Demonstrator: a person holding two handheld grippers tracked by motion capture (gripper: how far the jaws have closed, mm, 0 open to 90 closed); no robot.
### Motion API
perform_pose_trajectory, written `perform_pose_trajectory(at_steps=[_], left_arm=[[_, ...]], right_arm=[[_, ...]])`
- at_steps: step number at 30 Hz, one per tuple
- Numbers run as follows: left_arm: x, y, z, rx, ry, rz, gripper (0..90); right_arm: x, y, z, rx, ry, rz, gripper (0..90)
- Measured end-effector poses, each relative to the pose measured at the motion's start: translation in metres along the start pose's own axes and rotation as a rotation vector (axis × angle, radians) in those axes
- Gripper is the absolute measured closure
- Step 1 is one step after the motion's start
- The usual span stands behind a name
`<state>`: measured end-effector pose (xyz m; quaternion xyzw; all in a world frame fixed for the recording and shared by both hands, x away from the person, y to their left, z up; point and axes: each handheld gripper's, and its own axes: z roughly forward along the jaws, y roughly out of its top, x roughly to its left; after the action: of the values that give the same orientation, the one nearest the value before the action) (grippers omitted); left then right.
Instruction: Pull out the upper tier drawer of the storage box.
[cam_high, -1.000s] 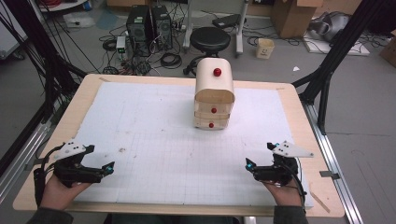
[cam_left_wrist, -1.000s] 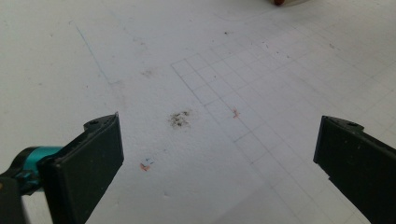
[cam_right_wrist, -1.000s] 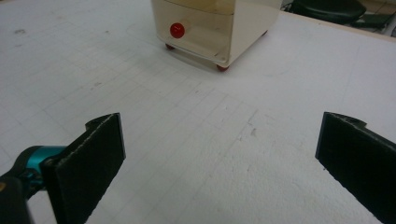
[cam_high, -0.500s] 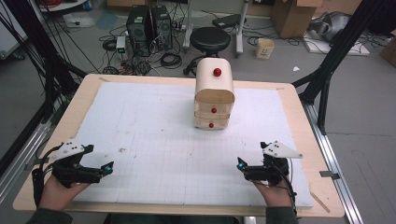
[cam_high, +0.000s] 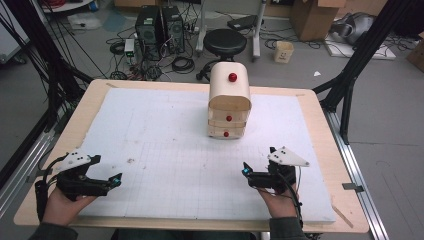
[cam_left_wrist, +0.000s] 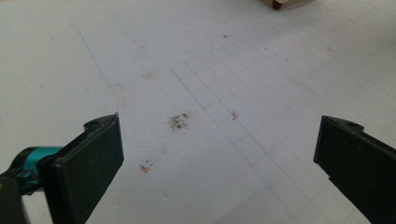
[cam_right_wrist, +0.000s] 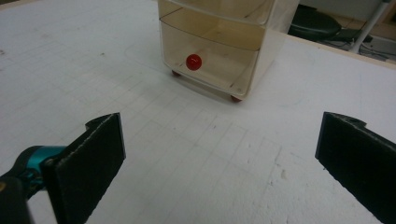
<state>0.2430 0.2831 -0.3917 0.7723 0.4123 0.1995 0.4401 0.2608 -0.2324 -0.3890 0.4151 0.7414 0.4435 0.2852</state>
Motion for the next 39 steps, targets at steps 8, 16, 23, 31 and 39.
perform_pose_trajectory(at_steps=[8, 16, 23, 31, 39], left_arm=[[-0.001, 0.000, 0.000, -0.005, -0.001, 0.001, 2.0], [0.000, 0.000, 0.000, -0.006, -0.001, 0.003, 2.1], [0.001, -0.001, 0.001, -0.004, 0.004, -0.003, 2.0], [0.002, -0.002, 0.001, -0.003, 0.005, -0.006, 2.0], [0.003, -0.002, 0.001, 0.001, 0.006, -0.003, 2.0]], right_arm=[[0.011, 0.007, 0.011, -0.009, -0.014, 0.005, 0.4], [0.017, 0.013, 0.020, -0.036, -0.064, 0.028, 0.4], [0.021, 0.019, 0.027, -0.063, -0.108, 0.050, 0.4], [0.032, 0.029, 0.039, -0.100, -0.150, 0.057, 0.4], [0.042, 0.034, 0.052, -0.129, -0.181, 0.062, 0.4]])
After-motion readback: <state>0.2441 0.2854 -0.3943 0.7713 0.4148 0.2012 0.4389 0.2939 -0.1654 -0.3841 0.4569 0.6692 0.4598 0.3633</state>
